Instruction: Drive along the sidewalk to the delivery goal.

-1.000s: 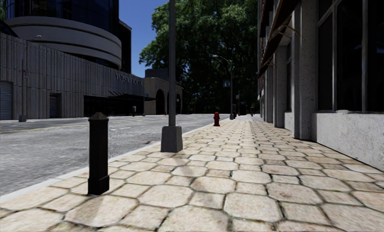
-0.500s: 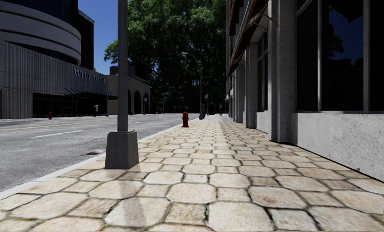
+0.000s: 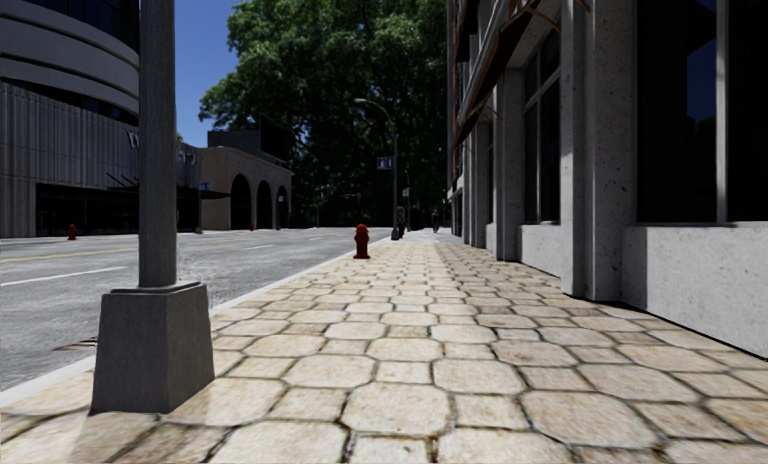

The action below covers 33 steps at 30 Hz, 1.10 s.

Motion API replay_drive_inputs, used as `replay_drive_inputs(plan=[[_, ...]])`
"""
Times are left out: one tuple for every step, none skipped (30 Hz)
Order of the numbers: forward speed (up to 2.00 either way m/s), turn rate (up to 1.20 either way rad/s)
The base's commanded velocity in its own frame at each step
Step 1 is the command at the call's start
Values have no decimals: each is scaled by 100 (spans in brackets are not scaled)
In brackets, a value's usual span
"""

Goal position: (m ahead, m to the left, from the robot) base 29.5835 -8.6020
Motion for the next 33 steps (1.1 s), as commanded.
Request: replay_drive_inputs(plan=[[200,0],[200,0],[200,0],[200,0],[200,0],[200,0],[200,0],[200,0],[200,0],[200,-3],[200,-22],[200,-66],[200,-118],[200,-118],[200,-120],[200,-120],[200,-120],[200,-32],[200,0],[200,0],[200,0],[200,0],[200,0],[200,0],[200,0],[200,0],[200,0],[200,0],[200,0],[200,0],[200,0],[200,0],[200,0]])
